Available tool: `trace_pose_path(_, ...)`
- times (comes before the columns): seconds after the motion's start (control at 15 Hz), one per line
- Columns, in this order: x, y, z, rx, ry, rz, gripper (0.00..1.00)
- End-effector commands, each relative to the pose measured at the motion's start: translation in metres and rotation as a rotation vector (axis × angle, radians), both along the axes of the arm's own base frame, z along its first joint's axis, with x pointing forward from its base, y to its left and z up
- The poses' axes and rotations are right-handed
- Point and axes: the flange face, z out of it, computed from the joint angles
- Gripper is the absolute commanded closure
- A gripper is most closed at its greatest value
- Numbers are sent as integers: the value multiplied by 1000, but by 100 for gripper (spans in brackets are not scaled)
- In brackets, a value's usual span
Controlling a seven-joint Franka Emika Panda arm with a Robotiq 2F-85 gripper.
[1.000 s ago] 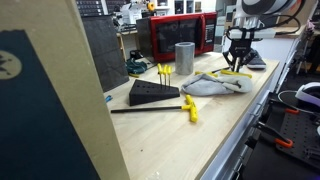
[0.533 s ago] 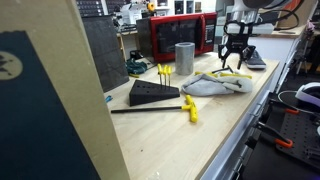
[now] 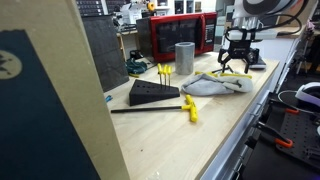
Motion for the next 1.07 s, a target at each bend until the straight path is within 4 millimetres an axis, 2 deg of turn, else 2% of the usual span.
trace_pose_path(0.0,3,-3,-6,-18,-6,-37,34)
trace_pose_path(0.33,0,-9,-2,-26,-27,-47,71)
trace_pose_path(0.4,-2,-9,-3,-24,-25,-47,56)
trace_pose_path(0.47,-2,-9,-3,-23,-23,-44,37)
trace_pose_path(0.6,4,-9,-6,-33,-16,-36,27)
trace_pose_path(0.8,4,-15,-16,-68,5,-31,6)
trace_pose_path(0.93,4,-19,-19,-99,8,-39,8)
trace_pose_path(1.0,3,-21,-20,-114,9,-45,33)
